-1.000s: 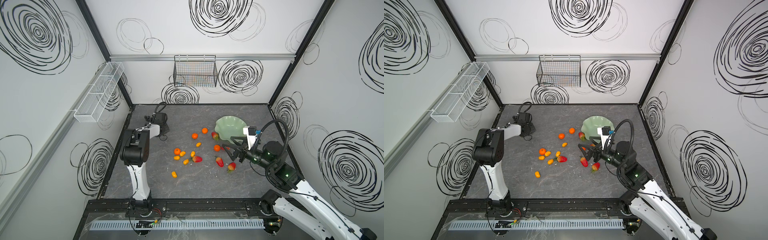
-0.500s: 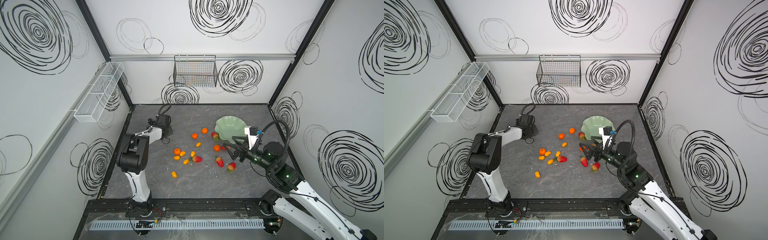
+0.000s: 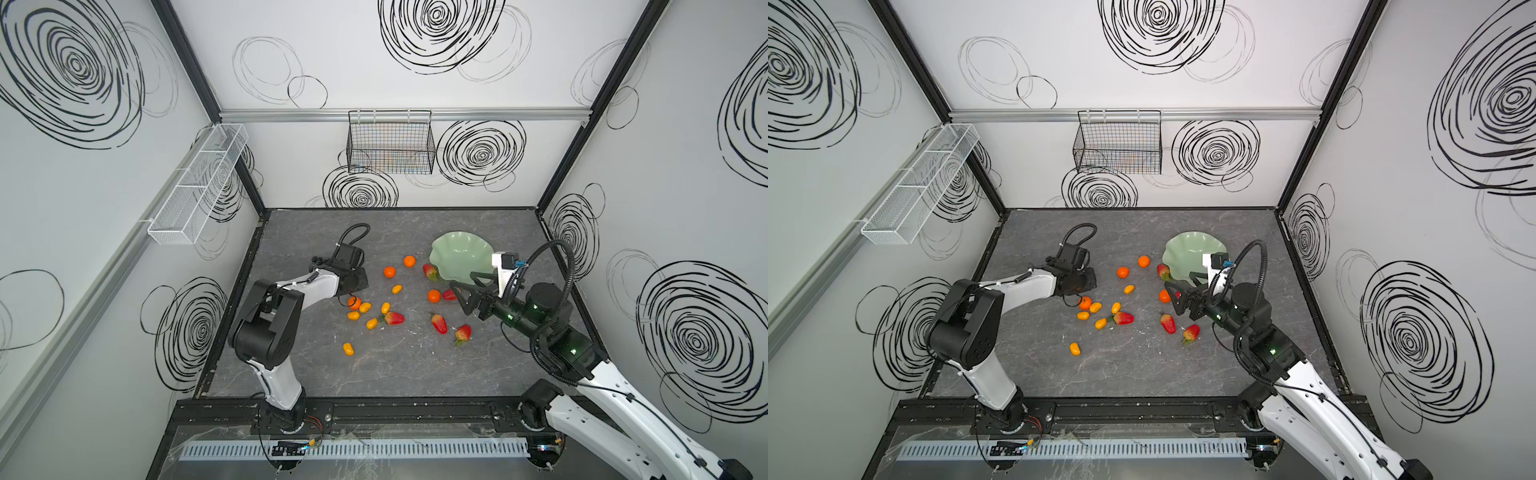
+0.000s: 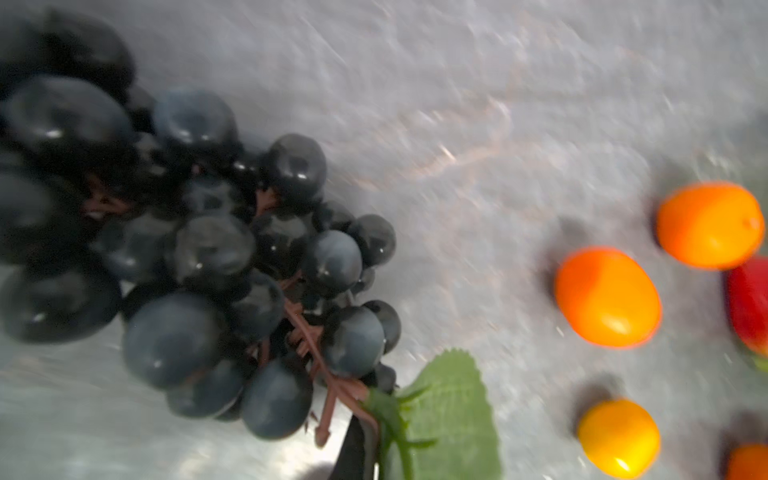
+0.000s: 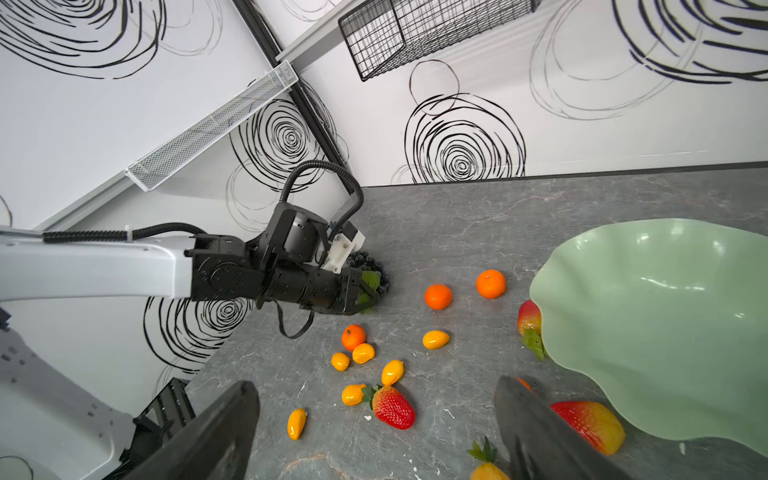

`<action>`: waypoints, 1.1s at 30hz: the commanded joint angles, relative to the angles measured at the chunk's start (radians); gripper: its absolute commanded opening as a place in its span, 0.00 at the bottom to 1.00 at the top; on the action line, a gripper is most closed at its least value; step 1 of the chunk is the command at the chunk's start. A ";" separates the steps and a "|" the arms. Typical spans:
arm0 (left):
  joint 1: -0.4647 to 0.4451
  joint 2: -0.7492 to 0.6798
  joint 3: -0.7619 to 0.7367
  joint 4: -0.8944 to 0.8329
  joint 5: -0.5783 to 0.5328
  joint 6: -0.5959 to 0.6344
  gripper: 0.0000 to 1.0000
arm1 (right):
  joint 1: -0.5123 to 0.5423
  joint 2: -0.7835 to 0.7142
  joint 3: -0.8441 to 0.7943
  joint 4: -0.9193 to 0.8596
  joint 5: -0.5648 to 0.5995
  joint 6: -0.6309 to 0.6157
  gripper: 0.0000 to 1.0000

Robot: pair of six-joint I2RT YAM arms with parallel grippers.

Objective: Place and organize the fake fruits in the fruit bowl

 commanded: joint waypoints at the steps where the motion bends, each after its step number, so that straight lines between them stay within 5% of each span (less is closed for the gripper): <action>1: -0.065 -0.030 -0.011 0.015 0.026 -0.044 0.00 | -0.008 0.009 -0.014 -0.019 0.041 0.018 0.93; 6: -0.132 -0.017 -0.002 0.026 0.023 -0.076 0.00 | -0.015 0.018 -0.014 -0.035 0.073 0.034 0.92; 12: -0.138 -0.020 0.029 0.022 0.033 -0.058 0.28 | -0.028 0.021 -0.015 -0.039 0.063 0.042 0.92; 19: -0.137 -0.072 0.063 -0.036 0.023 -0.003 0.42 | -0.028 0.032 -0.019 -0.032 0.042 0.040 0.92; 26: -0.138 -0.132 0.044 -0.164 -0.096 0.078 0.39 | -0.016 0.064 -0.008 -0.022 -0.016 0.021 0.92; 33: -0.148 -0.118 0.014 -0.161 -0.071 0.142 0.36 | -0.010 0.057 -0.005 0.025 -0.109 -0.004 0.91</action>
